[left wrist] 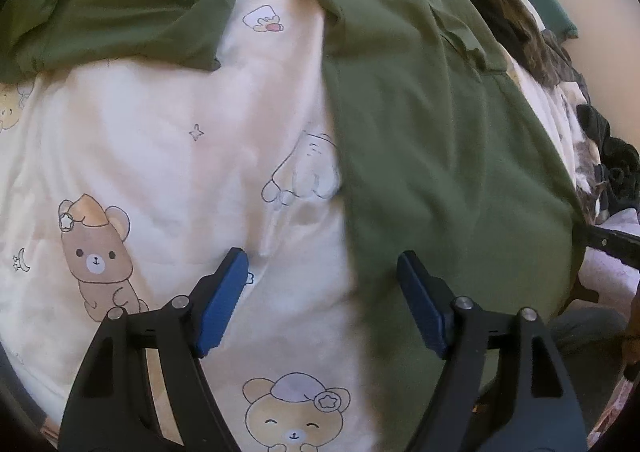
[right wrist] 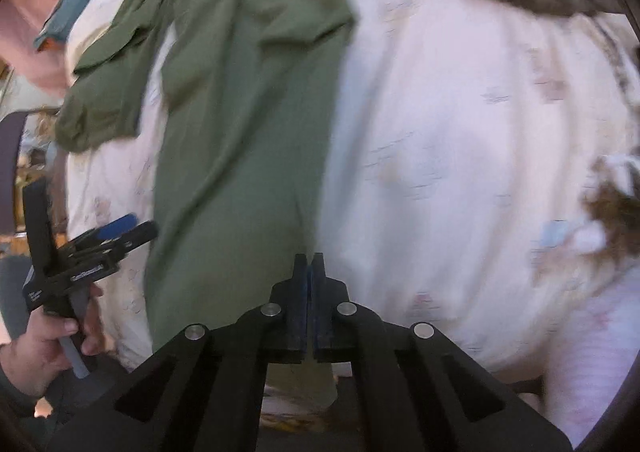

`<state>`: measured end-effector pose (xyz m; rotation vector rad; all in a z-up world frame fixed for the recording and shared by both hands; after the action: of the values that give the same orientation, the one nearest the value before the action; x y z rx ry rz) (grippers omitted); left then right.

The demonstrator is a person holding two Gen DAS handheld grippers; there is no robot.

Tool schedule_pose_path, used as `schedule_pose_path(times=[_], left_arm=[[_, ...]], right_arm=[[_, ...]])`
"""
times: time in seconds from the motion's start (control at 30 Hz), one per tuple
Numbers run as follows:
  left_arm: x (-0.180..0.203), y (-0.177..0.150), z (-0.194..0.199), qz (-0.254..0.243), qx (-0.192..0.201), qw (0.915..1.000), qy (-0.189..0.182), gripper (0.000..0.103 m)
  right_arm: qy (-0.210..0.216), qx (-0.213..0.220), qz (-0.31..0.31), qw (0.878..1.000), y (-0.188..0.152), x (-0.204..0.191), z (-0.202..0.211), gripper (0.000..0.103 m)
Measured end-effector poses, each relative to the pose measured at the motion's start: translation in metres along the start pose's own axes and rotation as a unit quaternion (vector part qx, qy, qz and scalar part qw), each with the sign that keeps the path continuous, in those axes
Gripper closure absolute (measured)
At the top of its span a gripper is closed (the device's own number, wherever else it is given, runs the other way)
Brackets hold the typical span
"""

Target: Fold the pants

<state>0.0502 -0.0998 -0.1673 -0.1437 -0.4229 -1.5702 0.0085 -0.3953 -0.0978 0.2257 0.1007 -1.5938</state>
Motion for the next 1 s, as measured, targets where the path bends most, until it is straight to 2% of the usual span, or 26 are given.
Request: schedule_pose_path(times=[0.03,0.07,0.1,0.17,0.23,0.33,0.37,0.4,0.47,0.5,0.6,0.67,0.77,0.87,0.93,1.0], left_arm=[[-0.001,0.0,0.0,0.002,-0.001,1.0,0.0,0.029],[-0.001,0.001,0.0,0.004,-0.002,1.0,-0.002,0.029],[0.0,0.0,0.001,0.005,-0.003,1.0,-0.006,0.029],[0.007,-0.001,0.004,0.007,-0.005,0.9995,-0.029,0.029],[0.018,-0.004,0.005,0.0,-0.012,0.9986,-0.051,0.029],[0.033,-0.009,-0.006,-0.01,-0.035,0.9975,-0.061,0.029],[0.037,-0.01,-0.012,-0.011,-0.043,0.997,-0.063,0.034],[0.04,-0.011,-0.016,-0.012,-0.043,0.9966,-0.07,0.059],[0.048,-0.008,-0.021,-0.023,-0.043,0.9961,-0.074,0.097],[0.047,-0.006,-0.016,-0.022,-0.038,0.9957,-0.082,0.1],[0.042,0.001,0.022,-0.029,-0.001,0.9927,-0.117,0.101],[0.037,0.01,0.052,-0.029,0.021,0.9895,-0.14,0.101],[0.033,0.04,0.086,-0.027,0.051,0.9862,-0.155,0.101],[0.034,0.085,0.115,-0.041,0.093,0.984,-0.146,0.101],[0.031,0.117,0.124,-0.044,0.104,0.9848,-0.132,0.101],[0.037,0.159,0.121,-0.059,0.102,0.9878,-0.102,0.101]], right_arm=[[-0.007,-0.001,-0.006,1.0,0.0,0.006,0.0,0.103],[0.01,-0.01,-0.029,0.999,0.001,0.014,-0.004,0.103],[0.009,-0.016,-0.029,0.999,0.001,0.016,-0.008,0.103],[-0.015,-0.019,-0.016,1.0,0.001,0.011,-0.014,0.103],[-0.001,-0.017,-0.02,1.0,0.0,0.009,-0.014,0.103],[0.006,-0.013,-0.02,1.0,0.0,0.011,-0.011,0.103],[0.01,-0.011,-0.021,1.0,0.0,0.012,-0.011,0.103],[0.014,-0.009,-0.023,1.0,0.0,0.013,-0.01,0.103],[0.023,-0.002,-0.025,0.999,0.003,0.013,-0.007,0.103],[0.026,0.003,-0.024,0.999,0.003,0.012,-0.004,0.103],[0.047,0.034,-0.02,0.998,0.006,0.006,0.011,0.103],[0.075,0.071,-0.023,0.994,0.012,0.004,0.031,0.103],[0.118,0.125,-0.032,0.985,0.032,0.002,0.061,0.103],[0.135,0.184,-0.021,0.973,0.071,-0.007,0.089,0.103],[0.141,0.204,-0.018,0.969,0.101,-0.014,0.095,0.103],[0.141,0.216,-0.01,0.966,0.137,-0.023,0.096,0.103]])
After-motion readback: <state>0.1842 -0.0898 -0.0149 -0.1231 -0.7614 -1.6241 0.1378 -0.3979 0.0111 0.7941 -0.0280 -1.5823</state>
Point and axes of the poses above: each gripper's, at about its wrist camera, not at the fingertips, and z roughly against the way its jaws point, x to its right, y to its top, the point moved 2 cm from there along -z, roughly the way its jaws point, and after that the axes turned 1 degree about x, right-handed, at the moved point
